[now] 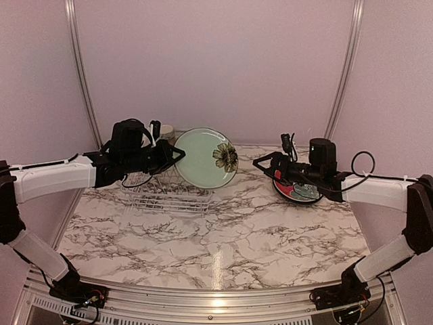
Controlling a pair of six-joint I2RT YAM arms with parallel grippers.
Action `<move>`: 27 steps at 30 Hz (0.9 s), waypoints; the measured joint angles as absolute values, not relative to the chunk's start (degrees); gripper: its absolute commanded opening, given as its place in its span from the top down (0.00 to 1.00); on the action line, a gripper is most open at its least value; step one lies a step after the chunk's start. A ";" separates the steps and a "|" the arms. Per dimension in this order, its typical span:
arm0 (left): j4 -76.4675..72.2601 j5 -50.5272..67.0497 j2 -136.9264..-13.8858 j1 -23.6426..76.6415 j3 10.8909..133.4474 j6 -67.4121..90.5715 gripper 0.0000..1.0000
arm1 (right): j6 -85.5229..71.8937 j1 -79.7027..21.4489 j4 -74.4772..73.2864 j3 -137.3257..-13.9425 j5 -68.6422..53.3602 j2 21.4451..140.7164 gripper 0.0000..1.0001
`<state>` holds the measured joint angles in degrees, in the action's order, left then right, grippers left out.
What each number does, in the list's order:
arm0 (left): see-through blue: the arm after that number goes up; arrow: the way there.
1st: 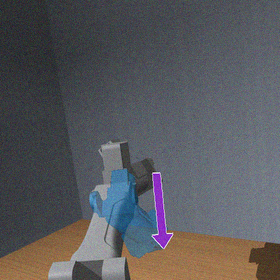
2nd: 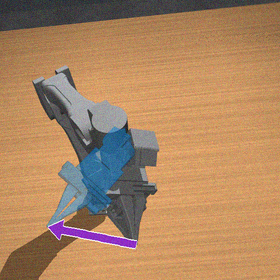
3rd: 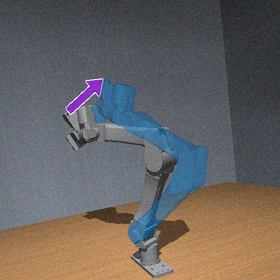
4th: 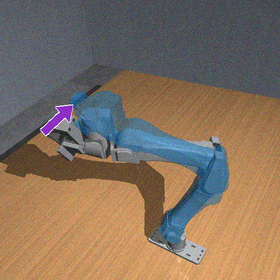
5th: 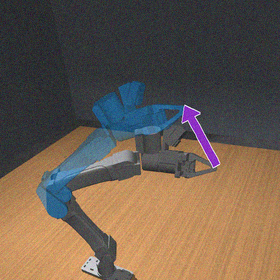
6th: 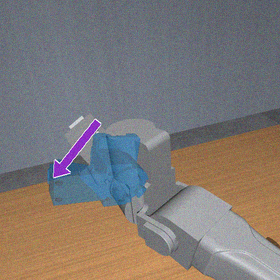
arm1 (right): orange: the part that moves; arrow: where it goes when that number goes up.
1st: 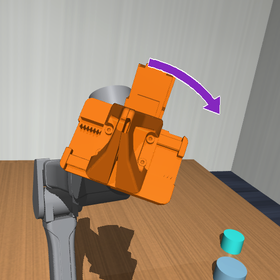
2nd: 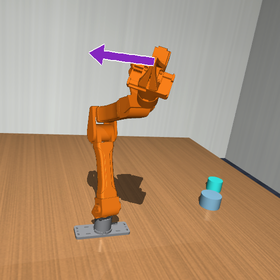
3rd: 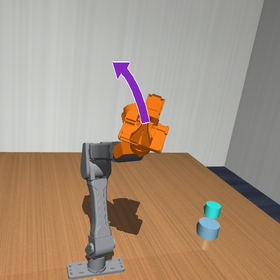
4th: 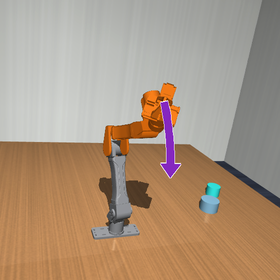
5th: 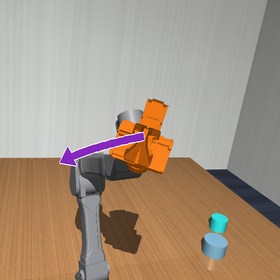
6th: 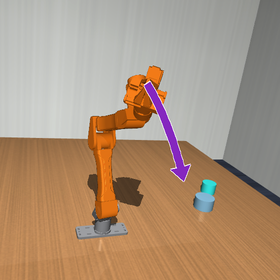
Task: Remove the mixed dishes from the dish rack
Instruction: Grab the plate from the dish rack, then pass from the left arm to the right
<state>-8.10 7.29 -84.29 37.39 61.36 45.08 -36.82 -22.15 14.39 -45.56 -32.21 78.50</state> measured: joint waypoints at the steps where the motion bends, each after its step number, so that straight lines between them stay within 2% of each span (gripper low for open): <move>1: -9.50 8.47 -85.01 37.39 61.19 46.15 1.00 | -37.85 -23.09 15.94 -45.56 -33.04 79.57 0.02; 4: -12.86 11.20 -86.98 37.41 60.73 48.58 1.00 | -41.43 -26.61 20.69 -45.60 -35.55 83.33 0.03; 9: -15.55 14.02 -89.36 37.60 60.66 50.96 1.00 | -45.47 -30.35 26.33 -46.02 -37.63 87.44 0.15; 18: -17.10 15.14 -90.85 38.96 60.64 52.12 1.00 | -57.80 -31.11 43.24 -45.60 -40.53 95.20 0.31; 27: -18.17 14.92 -90.85 40.86 60.55 51.96 1.00 | -69.17 -31.14 57.25 -43.64 -41.04 99.92 0.63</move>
